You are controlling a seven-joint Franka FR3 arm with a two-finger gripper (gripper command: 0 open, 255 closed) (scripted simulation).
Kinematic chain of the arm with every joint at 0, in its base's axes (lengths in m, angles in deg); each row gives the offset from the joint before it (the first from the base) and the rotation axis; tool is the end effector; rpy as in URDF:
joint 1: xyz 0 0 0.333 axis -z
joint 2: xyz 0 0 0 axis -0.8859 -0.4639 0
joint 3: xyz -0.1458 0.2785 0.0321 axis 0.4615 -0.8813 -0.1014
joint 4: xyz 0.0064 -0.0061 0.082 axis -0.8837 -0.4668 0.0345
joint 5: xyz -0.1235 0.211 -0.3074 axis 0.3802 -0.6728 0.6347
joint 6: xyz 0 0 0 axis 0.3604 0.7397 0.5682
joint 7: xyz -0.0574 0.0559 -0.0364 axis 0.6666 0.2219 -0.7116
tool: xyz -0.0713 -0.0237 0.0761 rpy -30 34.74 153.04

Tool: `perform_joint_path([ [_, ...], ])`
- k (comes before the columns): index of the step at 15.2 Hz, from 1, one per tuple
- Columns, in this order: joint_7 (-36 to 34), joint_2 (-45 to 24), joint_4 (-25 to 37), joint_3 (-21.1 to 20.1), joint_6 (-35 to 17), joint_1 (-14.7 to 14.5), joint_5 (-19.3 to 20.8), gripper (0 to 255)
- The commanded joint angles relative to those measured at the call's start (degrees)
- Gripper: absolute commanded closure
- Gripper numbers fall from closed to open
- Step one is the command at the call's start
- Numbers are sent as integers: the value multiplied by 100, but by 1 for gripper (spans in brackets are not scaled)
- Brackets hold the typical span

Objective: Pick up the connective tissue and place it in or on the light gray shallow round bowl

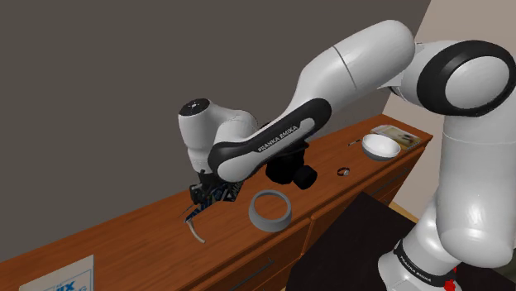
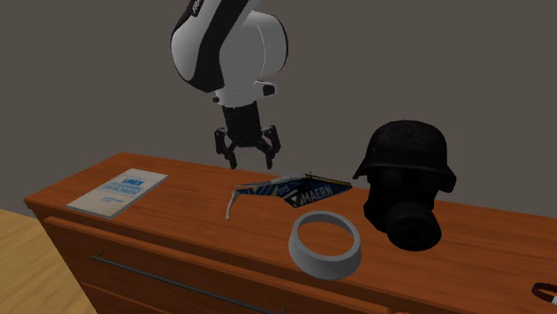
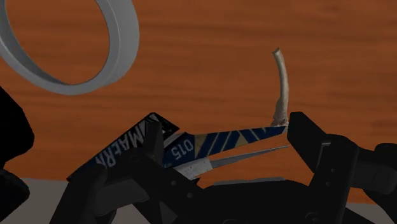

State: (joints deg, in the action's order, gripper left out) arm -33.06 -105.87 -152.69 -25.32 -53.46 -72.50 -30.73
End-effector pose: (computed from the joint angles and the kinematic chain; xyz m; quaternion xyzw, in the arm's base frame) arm 0.5120 0.3532 0.3259 0.9977 -0.0368 0.0181 0.0544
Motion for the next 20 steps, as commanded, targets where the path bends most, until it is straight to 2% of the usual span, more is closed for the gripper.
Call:
perform_joint_path([
  [1,-240,-491,502,72,100,-232,206,0],
  [7,-583,-1936,2212,344,505,-912,574,0],
  [14,-656,-2201,2101,447,139,-923,701,0],
  [20,-662,-2224,2095,456,110,-925,712,0],
])
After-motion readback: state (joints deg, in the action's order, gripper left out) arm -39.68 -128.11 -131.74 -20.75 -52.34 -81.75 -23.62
